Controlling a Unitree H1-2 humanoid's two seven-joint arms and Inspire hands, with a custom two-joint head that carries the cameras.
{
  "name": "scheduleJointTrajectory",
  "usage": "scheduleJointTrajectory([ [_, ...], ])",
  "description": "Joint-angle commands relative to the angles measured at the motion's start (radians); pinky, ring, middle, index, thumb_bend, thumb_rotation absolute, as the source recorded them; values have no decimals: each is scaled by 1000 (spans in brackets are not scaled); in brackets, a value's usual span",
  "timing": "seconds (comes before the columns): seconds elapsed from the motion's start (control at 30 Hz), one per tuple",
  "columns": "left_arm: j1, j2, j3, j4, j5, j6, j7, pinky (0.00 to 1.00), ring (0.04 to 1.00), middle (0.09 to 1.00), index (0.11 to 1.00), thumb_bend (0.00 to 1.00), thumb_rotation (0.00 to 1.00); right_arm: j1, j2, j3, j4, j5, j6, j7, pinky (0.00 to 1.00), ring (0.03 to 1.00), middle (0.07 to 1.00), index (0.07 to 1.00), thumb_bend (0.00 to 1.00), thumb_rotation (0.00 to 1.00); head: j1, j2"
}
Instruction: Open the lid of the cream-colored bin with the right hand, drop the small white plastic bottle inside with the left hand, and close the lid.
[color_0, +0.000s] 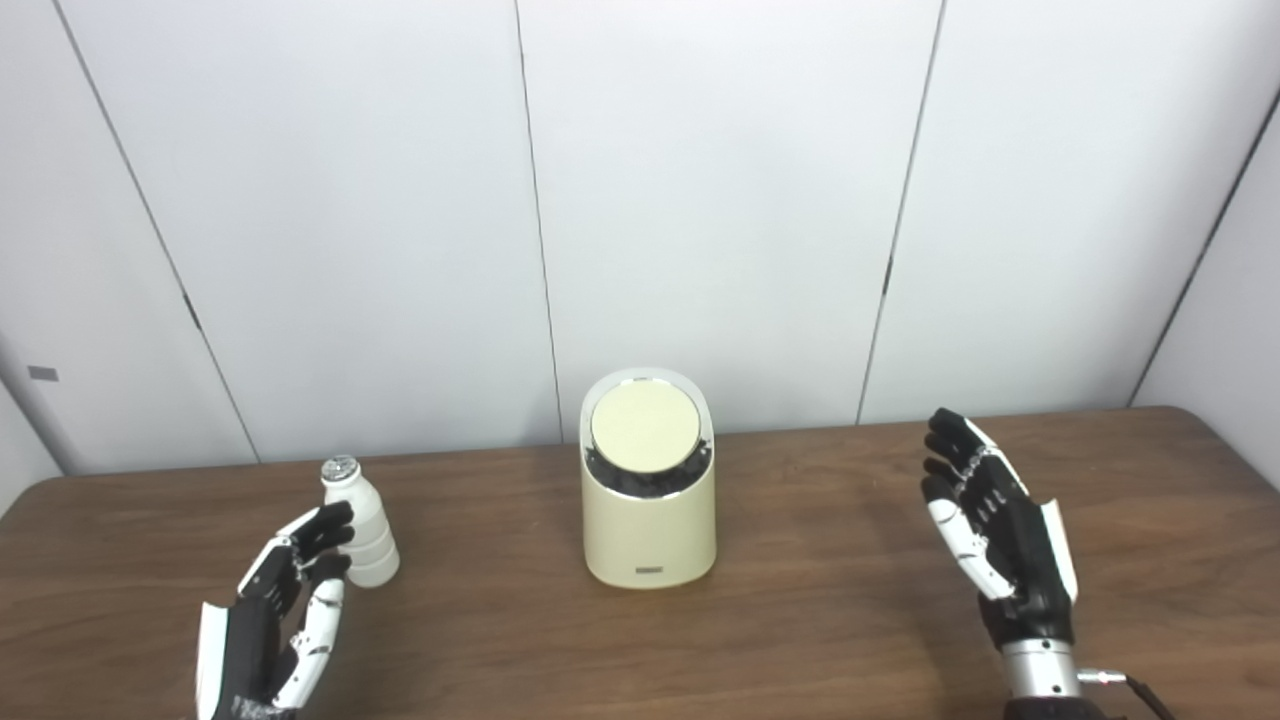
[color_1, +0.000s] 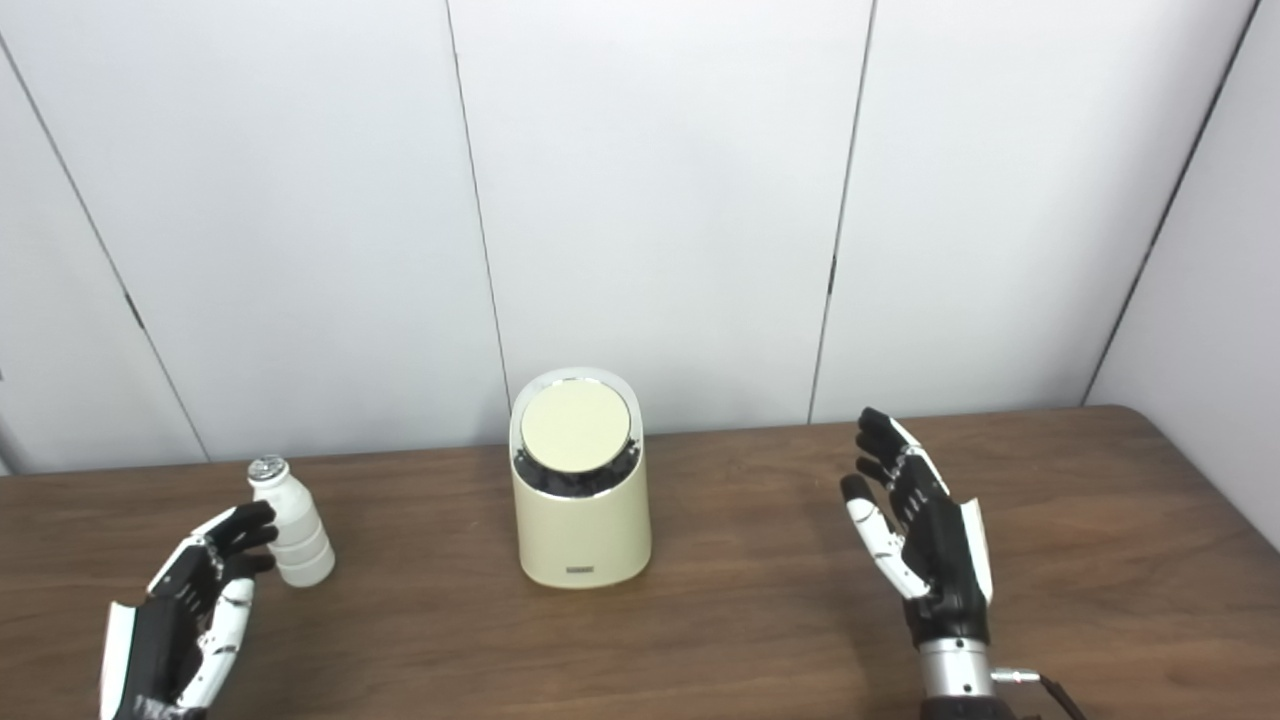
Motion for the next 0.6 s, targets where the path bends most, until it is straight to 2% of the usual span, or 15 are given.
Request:
scheduleJointTrajectory([
  [0.0, -15, 3, -1, -4, -7, -29, -1, 679, 757, 780, 771, 247, 625, 50, 3, 6, 60, -9, -24, -7, 809, 859, 861, 824, 247, 644, -2, 3],
  [0.27, -27, 4, -5, 10, 18, -29, 14, 683, 752, 769, 760, 249, 626, 44, 0, 12, 58, -7, -24, -9, 802, 852, 858, 822, 233, 590, 2, 8],
  [0.33, -32, 4, -2, 11, 11, -29, 7, 683, 755, 772, 761, 256, 625, 38, 1, 12, 66, -4, -24, -8, 800, 846, 855, 817, 252, 608, 1, 14],
  [0.47, -42, 4, -6, 9, 16, -29, 10, 673, 748, 769, 761, 250, 594, 31, 0, 17, 47, -20, -24, -16, 740, 800, 820, 787, 262, 614, -3, 7],
  [0.57, -46, 3, -6, 1, 33, -29, 16, 673, 749, 770, 761, 244, 605, 30, -6, 23, 25, -25, -25, -12, 720, 787, 814, 791, 235, 557, -6, 13],
])
